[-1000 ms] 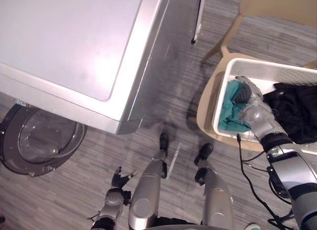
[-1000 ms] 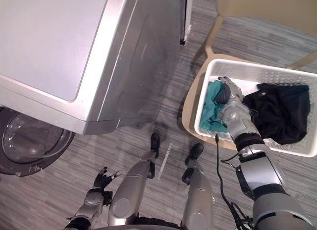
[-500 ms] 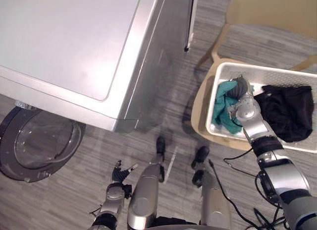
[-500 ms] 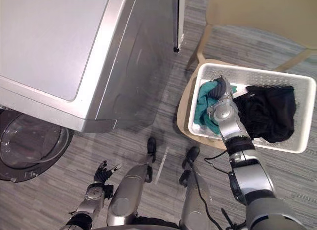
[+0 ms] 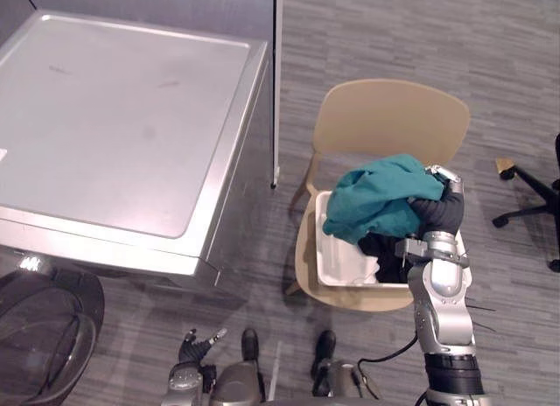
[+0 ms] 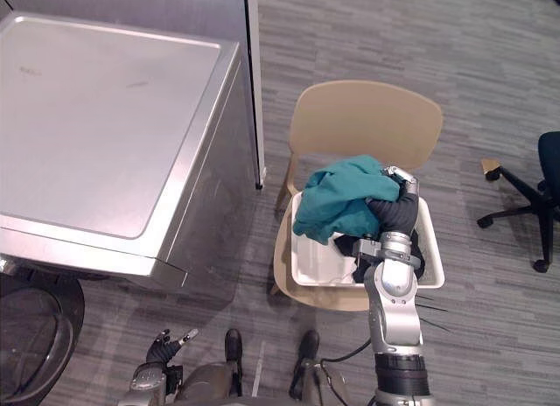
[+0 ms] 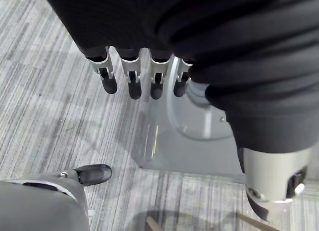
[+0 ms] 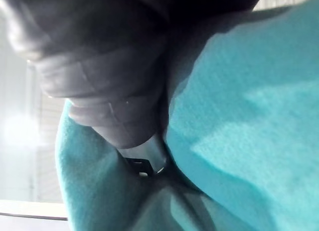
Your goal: Pick up the laundry basket with both hands and put the clothes into the washing machine.
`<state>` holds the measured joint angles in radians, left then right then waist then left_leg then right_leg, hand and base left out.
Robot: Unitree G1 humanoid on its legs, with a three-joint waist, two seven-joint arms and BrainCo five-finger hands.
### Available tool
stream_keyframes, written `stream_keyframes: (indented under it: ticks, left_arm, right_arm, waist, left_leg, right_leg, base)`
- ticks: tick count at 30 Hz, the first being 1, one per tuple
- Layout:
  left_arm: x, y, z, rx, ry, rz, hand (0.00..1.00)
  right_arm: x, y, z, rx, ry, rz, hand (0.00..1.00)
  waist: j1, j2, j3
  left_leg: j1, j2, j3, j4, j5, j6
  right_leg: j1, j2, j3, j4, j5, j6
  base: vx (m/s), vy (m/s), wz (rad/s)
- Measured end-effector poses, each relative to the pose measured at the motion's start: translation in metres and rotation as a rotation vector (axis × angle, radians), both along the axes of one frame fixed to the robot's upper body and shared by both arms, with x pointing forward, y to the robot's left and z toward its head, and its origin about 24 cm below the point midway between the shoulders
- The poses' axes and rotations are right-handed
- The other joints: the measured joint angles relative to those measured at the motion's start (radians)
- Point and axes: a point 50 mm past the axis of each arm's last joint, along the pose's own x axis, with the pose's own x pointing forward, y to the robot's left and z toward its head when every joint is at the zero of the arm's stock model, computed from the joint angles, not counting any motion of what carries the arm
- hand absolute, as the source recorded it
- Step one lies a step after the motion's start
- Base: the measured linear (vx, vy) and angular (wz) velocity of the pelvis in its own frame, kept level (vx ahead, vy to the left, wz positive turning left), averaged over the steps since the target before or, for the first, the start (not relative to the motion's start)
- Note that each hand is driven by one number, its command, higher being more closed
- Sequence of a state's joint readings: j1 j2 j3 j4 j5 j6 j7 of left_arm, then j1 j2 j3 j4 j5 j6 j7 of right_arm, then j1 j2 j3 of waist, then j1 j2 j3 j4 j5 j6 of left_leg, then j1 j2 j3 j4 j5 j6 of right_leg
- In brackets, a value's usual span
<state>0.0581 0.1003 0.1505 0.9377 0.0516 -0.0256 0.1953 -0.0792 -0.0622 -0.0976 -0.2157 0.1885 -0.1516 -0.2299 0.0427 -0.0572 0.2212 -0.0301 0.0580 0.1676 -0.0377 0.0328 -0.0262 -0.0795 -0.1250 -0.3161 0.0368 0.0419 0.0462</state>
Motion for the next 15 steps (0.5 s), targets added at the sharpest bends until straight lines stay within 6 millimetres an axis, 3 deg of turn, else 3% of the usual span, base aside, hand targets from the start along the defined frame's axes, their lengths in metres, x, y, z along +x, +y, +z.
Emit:
stream_keyframes:
  ticks: [2, 3, 4, 6, 8, 11, 13, 15]
  left_arm:
    - [-0.002, 0.001, 0.0, 0.001, 0.004, 0.007, 0.0]
    - [-0.001, 0.002, 0.0, 0.001, 0.003, 0.009, 0.0]
    - [0.001, 0.001, 0.0, 0.0, -0.001, 0.007, 0.0]
    - [0.003, 0.002, 0.002, 0.004, -0.012, 0.006, 0.0]
    - [0.003, 0.007, 0.003, 0.018, -0.019, 0.01, 0.0]
    - [0.007, 0.007, 0.008, 0.03, -0.06, 0.015, 0.0]
    - [0.008, -0.001, 0.01, 0.018, -0.092, 0.028, 0.0]
    - [0.01, -0.013, 0.017, -0.02, -0.164, 0.047, 0.0]
  right_arm:
    - [-0.003, 0.005, 0.006, 0.056, -0.053, 0.04, 1.0]
    - [-0.005, 0.007, 0.008, 0.08, -0.079, 0.063, 1.0]
    - [-0.008, 0.007, 0.01, 0.088, -0.094, 0.073, 1.0]
    - [-0.013, 0.007, 0.013, 0.105, -0.117, 0.069, 1.0]
    - [-0.015, 0.014, 0.019, 0.122, -0.163, 0.101, 1.0]
    - [-0.013, 0.031, 0.031, 0.123, -0.216, 0.179, 1.0]
    - [-0.011, 0.036, 0.036, 0.127, -0.236, 0.195, 1.0]
    - [-0.009, 0.038, 0.041, 0.119, -0.257, 0.211, 1.0]
  waist:
    - [-0.001, 0.0, 0.0]
    - [-0.005, 0.002, 0.0]
    - [-0.009, 0.006, -0.001]
    - [-0.024, 0.004, -0.001]
    - [-0.014, -0.007, -0.008]
    - [0.028, -0.005, -0.01]
    - [0.053, 0.019, -0.02]
    - [0.077, 0.052, -0.029]
  left_leg:
    - [0.003, 0.0, -0.004, 0.014, -0.005, 0.001]
    - [-0.023, 0.002, -0.024, 0.04, -0.013, 0.012]
    - [-0.045, 0.007, -0.038, 0.061, -0.016, 0.017]
    - [-0.071, -0.002, -0.102, 0.089, -0.017, 0.019]
    - [-0.122, -0.025, -0.195, 0.147, -0.008, 0.008]
    - [-0.224, -0.029, -0.232, 0.243, 0.002, -0.008]
    - [-0.287, -0.004, -0.251, 0.283, 0.018, -0.032]
    - [-0.34, 0.035, -0.304, 0.279, 0.066, -0.077]
  right_leg:
    - [-0.004, -0.004, 0.018, 0.031, -0.008, 0.009]
    - [-0.028, -0.011, 0.05, 0.091, -0.029, 0.032]
    - [-0.051, -0.018, 0.101, 0.157, -0.064, 0.066]
    - [-0.095, -0.045, 0.165, 0.405, -0.189, 0.037]
    - [-0.071, -0.058, 0.246, 0.648, -0.265, 0.051]
    - [-0.01, -0.026, 0.348, 0.614, -0.336, 0.064]
    - [0.029, 0.021, 0.339, 0.502, -0.4, 0.04]
    - [0.049, 0.082, 0.261, 0.4, -0.459, -0.015]
  base:
    - [-0.02, 0.016, 0.0]
    - [-0.05, 0.033, 0.34]
    - [-0.05, 0.041, 0.57]
    - [-0.01, -0.011, 1.19]
    - [-0.04, -0.186, 1.49]
    - [-0.21, -0.26, 0.8]
    - [-0.28, -0.232, 0.43]
    - [-0.37, -0.284, 0.43]
